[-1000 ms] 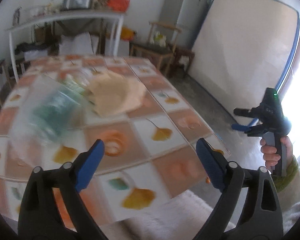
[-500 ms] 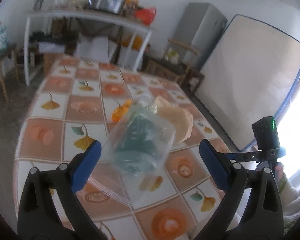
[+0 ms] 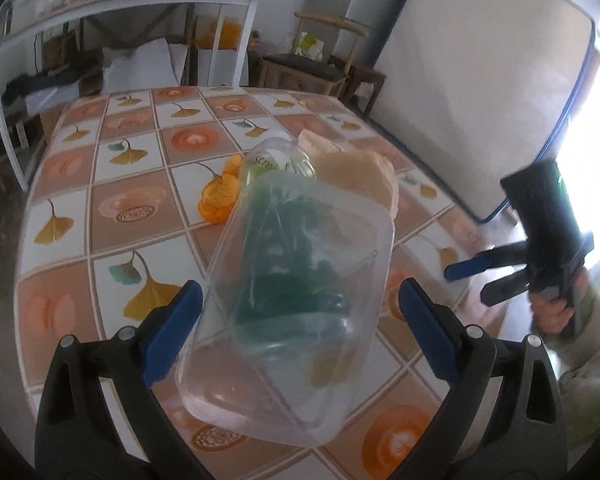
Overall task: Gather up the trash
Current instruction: 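Grasp the clear plastic container with the left tool while the right tool grasps the tan cloth, then lift the container and cloth and carry them over the blue wastebasket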
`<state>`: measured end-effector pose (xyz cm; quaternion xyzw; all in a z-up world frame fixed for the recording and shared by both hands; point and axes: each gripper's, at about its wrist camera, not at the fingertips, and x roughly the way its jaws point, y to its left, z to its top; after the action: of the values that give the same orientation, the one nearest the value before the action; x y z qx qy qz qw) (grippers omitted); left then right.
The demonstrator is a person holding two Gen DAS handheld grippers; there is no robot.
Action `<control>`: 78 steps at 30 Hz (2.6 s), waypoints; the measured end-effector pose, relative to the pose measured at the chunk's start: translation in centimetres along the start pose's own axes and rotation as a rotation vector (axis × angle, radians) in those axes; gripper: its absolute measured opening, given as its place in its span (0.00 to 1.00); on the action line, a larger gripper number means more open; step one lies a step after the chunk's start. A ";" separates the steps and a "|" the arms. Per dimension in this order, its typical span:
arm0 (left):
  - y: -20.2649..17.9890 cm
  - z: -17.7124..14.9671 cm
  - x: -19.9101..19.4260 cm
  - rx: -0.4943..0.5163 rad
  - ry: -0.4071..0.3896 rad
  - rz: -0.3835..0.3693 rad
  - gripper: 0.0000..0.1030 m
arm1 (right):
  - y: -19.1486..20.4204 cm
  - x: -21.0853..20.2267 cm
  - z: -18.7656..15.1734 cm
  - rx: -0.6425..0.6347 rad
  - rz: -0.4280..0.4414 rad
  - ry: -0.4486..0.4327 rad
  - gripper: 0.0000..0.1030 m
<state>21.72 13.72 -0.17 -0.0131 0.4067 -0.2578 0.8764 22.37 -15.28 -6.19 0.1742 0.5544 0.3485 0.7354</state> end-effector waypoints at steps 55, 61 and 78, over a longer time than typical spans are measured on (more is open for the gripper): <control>-2.9 -6.5 -8.7 -0.240 -0.185 0.077 0.79 | 5.1 -12.3 11.4 -0.317 -0.087 -0.417 0.10; -4.5 -7.7 -9.8 -0.290 -0.230 0.013 0.79 | 2.7 -13.3 4.9 -0.098 0.188 -0.256 0.10; -8.9 -9.9 -6.3 -0.339 -0.188 -0.109 0.79 | -3.5 -5.9 -3.1 -0.098 -0.489 -0.144 0.15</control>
<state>7.35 10.73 -0.28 -0.2067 0.3592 -0.2304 0.8804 19.75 -22.29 -5.36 0.0233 0.5089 0.1733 0.8429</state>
